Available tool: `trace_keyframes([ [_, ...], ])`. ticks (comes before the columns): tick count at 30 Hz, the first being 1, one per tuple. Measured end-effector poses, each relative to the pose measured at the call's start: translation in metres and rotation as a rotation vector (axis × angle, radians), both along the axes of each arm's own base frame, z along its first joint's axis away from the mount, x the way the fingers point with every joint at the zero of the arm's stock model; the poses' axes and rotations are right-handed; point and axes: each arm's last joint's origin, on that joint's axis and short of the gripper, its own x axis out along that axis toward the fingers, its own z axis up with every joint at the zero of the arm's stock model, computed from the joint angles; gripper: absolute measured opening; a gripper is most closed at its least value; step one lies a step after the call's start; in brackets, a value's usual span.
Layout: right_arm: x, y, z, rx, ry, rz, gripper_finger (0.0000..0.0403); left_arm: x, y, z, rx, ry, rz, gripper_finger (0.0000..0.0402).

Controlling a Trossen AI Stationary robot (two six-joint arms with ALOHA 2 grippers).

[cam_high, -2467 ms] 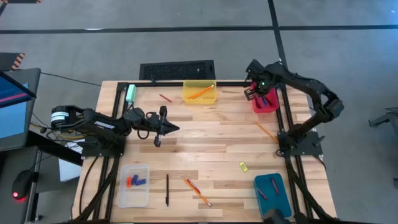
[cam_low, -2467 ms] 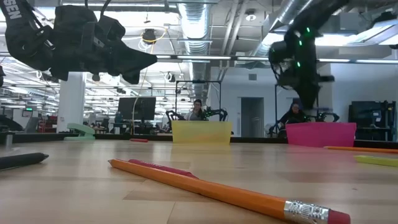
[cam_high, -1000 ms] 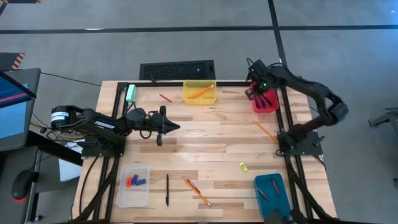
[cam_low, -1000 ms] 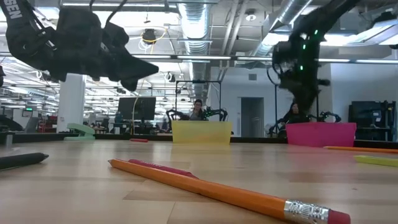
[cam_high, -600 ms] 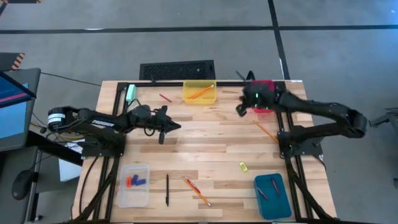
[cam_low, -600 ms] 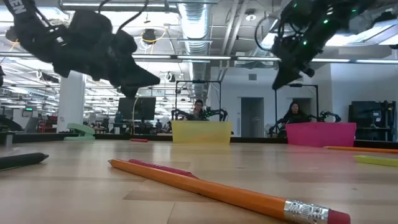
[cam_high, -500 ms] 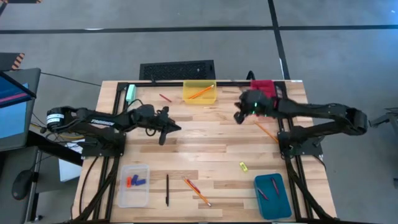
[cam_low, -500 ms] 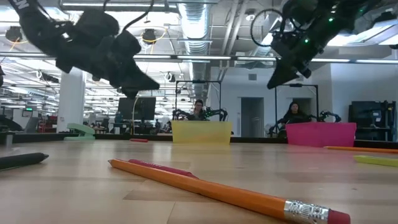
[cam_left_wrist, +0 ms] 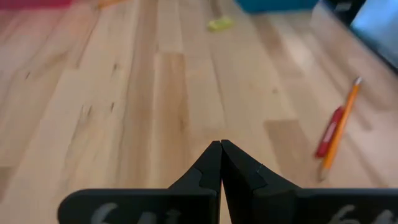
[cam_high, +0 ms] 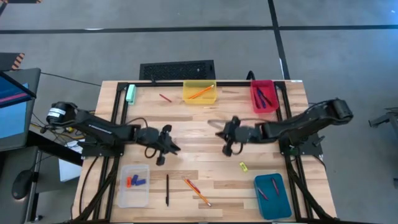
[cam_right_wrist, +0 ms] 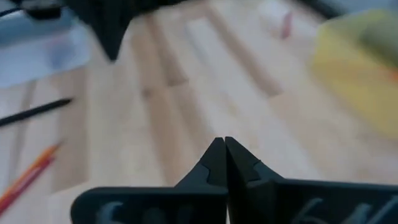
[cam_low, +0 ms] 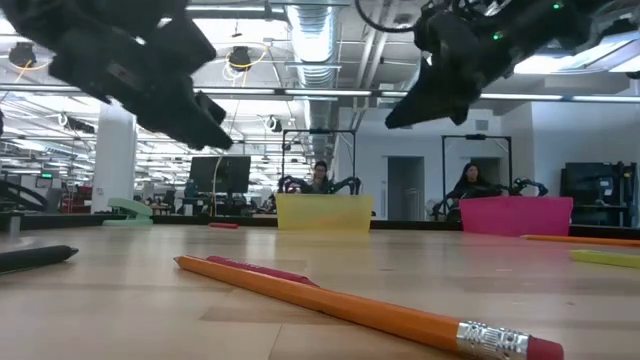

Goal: Sort crayons/erasers/pens/pencils in bins
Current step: Put the red crayon into the blue bin

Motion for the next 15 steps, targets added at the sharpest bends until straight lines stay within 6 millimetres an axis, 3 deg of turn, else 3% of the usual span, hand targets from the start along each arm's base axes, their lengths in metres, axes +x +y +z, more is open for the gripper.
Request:
trace_keyframes([
  [6, 0.016, 0.053, -0.016, 0.029, 0.043, 0.058, 0.0003, -0.015, -0.018, -0.011, -0.067, -0.132, -0.007, 0.0],
  [15, 0.059, 0.125, -0.029, 0.123, 0.079, 0.094, 0.0003, -0.022, -0.03, -0.016, -0.004, -0.145, -0.05, 0.0],
])
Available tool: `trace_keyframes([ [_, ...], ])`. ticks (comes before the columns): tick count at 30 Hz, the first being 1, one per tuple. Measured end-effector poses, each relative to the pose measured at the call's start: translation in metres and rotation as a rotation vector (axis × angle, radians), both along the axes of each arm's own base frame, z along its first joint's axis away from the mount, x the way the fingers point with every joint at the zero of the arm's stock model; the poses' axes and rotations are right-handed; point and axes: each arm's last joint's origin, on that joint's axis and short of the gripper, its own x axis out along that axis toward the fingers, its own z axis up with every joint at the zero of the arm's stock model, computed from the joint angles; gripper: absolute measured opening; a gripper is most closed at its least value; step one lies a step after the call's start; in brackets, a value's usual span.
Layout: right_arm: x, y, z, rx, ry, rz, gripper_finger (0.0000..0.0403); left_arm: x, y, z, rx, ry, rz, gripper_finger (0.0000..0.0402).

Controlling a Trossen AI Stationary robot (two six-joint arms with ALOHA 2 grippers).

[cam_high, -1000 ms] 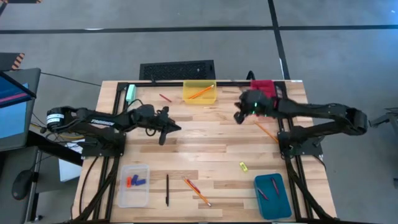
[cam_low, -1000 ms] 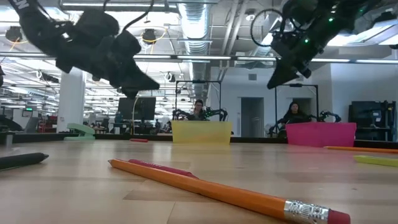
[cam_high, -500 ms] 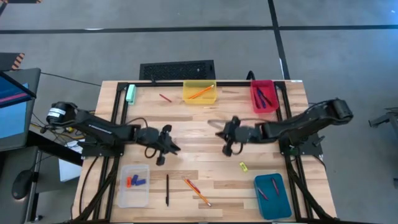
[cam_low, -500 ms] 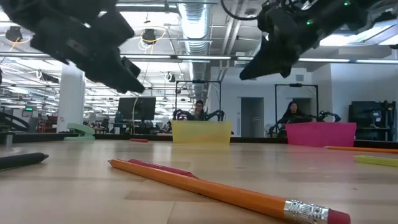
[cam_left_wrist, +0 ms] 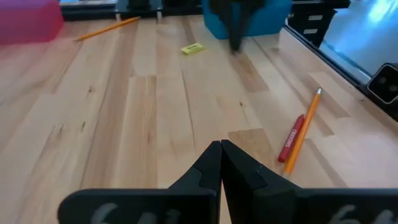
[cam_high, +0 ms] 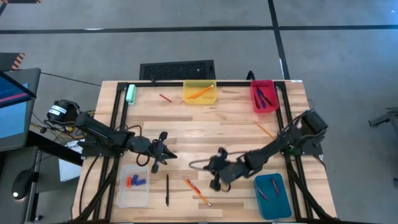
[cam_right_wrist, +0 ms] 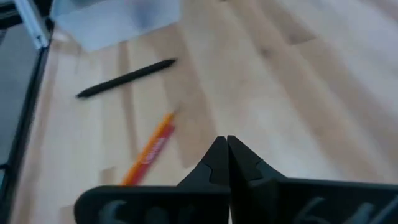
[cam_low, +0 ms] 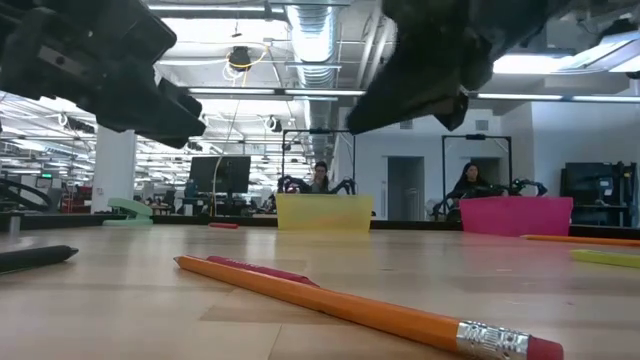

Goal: Sort crayons/erasers/pens/pencils in bins
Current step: Put the red crayon into the blue bin

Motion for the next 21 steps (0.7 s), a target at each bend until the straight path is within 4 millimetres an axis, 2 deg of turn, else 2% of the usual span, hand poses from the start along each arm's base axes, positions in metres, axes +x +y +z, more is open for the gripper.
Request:
trace_keyframes([
  [6, 0.027, 0.041, -0.011, 0.026, 0.13, -0.025, 0.0006, 0.0, 0.002, -0.001, 0.051, -0.001, 0.056, 0.0],
  [9, 0.041, 0.055, -0.017, 0.057, 0.157, -0.051, 0.0019, -0.001, 0.004, -0.003, 0.077, 0.014, 0.096, 0.0],
  [15, 0.064, 0.07, -0.036, 0.107, 0.245, -0.049, 0.0086, -0.002, 0.005, -0.006, 0.1, 0.048, 0.121, 0.0],
  [21, 0.069, 0.073, -0.045, 0.094, 0.29, -0.062, 0.0147, -0.003, 0.007, -0.008, 0.115, 0.063, 0.174, 0.0],
])
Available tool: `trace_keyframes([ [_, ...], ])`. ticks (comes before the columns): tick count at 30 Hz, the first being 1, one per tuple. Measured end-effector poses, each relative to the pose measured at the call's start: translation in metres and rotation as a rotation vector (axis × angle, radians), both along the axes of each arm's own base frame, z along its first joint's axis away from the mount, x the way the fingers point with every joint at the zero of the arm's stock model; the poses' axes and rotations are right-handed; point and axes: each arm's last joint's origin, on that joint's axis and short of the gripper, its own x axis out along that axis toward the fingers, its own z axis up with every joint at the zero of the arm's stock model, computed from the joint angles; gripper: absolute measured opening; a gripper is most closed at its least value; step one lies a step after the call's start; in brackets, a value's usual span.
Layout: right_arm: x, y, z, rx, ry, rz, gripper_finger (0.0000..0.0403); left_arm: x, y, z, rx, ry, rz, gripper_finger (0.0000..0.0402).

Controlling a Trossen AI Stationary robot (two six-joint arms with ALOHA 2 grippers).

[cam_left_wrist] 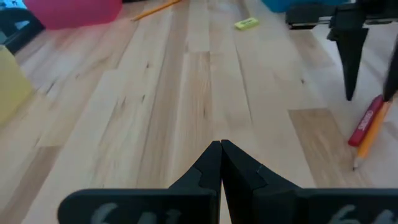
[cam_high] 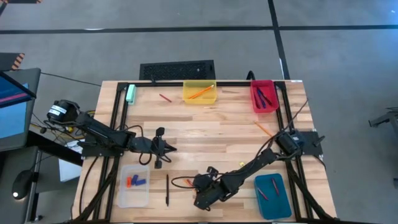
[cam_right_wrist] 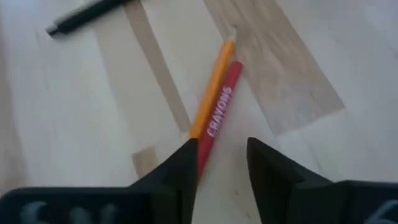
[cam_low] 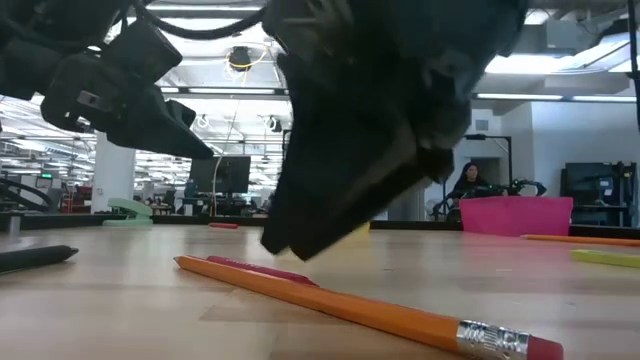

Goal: Sort crayons/erasers/pens/pencils in bins
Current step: Put the red crayon into the blue bin

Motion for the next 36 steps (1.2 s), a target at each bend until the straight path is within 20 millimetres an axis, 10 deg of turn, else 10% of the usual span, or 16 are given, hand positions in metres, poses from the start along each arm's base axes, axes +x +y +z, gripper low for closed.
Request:
trace_keyframes([
  [36, -0.003, -0.027, -0.016, -0.096, 0.227, 0.055, 0.0101, 0.0, 0.0, 0.0, -0.02, 0.001, 0.012, 0.0],
])
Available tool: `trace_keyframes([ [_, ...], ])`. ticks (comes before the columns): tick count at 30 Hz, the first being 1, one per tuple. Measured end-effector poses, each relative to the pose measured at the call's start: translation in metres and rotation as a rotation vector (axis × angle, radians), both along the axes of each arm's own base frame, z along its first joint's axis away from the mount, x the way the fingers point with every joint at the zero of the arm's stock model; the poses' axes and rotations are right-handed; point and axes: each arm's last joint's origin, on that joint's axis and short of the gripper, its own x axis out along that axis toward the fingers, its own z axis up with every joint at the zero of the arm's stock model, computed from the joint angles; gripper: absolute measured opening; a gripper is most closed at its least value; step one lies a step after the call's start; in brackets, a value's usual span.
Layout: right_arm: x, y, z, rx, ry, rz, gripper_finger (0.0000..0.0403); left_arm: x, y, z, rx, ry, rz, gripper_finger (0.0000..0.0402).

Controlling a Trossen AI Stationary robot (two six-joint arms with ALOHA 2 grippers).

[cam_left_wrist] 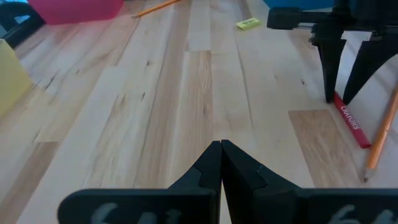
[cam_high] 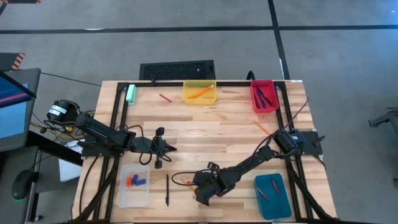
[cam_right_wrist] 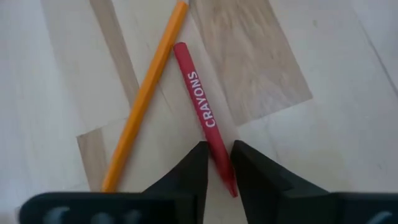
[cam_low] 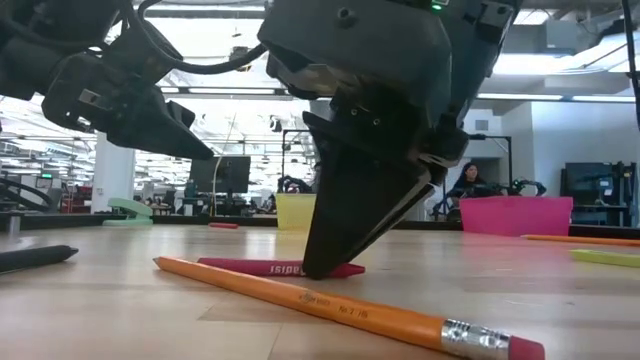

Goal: Sort crayons/erasers/pens/pencils in bins
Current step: Put the red crayon into the blue bin

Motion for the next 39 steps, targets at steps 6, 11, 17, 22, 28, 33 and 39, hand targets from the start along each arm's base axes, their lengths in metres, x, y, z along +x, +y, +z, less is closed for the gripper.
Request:
trace_keyframes([
  [6, 0.001, -0.005, -0.002, 0.027, 0.046, 0.03, 0.0064, 0.0, 0.0, 0.0, -0.005, 0.001, -0.006, 0.0],
  [11, -0.001, -0.005, -0.002, 0.059, 0.063, 0.001, 0.0043, 0.0, 0.0, 0.0, -0.007, 0.001, -0.005, 0.0],
  [17, -0.004, -0.005, -0.002, 0.081, 0.082, -0.085, 0.0038, 0.0, 0.0, 0.0, -0.009, 0.001, -0.004, 0.0],
  [22, -0.008, -0.005, 0.001, 0.086, 0.098, -0.12, 0.0041, 0.0, 0.0, -0.001, -0.007, 0.009, -0.004, 0.0],
  [28, -0.015, -0.008, 0.017, 0.091, 0.117, -0.139, 0.0036, -0.001, 0.0, -0.002, -0.004, 0.02, -0.004, 0.0],
  [33, -0.03, -0.011, 0.03, 0.055, 0.196, -0.18, 0.0037, -0.001, 0.0, -0.002, -0.004, 0.021, -0.004, 0.0],
  [39, -0.048, -0.008, 0.05, 0.036, 0.227, -0.253, 0.0037, -0.001, 0.0, -0.002, -0.004, 0.021, -0.004, 0.0],
])
